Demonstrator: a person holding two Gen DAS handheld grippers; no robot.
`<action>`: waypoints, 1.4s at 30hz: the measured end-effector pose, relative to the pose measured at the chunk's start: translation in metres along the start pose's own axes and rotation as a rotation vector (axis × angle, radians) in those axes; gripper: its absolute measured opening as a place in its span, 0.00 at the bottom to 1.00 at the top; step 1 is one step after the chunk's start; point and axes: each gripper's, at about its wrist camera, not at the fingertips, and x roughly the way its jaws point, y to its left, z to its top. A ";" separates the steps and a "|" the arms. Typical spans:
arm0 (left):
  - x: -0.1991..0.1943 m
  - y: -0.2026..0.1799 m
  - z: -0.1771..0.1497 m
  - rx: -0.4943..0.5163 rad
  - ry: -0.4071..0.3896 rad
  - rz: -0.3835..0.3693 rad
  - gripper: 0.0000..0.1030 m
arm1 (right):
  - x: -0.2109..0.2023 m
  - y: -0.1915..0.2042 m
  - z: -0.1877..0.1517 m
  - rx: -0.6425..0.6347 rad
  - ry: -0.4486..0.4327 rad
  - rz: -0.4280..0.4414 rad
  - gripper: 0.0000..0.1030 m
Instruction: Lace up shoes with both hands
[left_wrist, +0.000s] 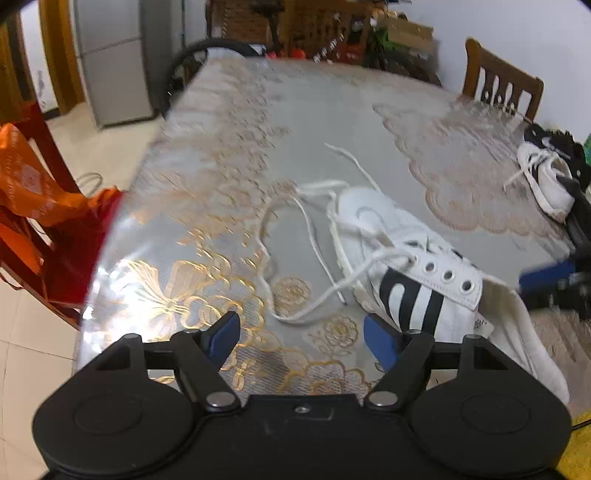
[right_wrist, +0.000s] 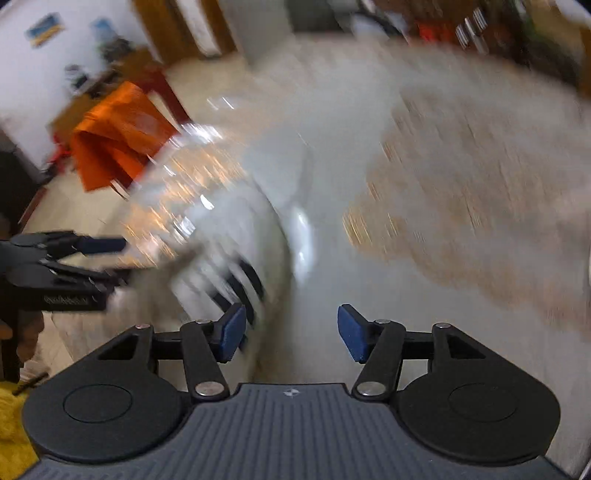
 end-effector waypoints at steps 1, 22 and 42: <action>0.005 0.000 0.001 -0.002 0.011 -0.017 0.69 | 0.004 -0.003 -0.006 0.028 0.030 0.025 0.53; -0.003 -0.004 0.022 0.032 -0.018 0.031 0.71 | -0.028 0.011 0.008 -0.123 -0.060 0.302 0.28; -0.071 -0.047 -0.003 -0.115 0.015 0.144 0.75 | 0.108 -0.004 0.156 -0.462 -0.182 0.007 0.00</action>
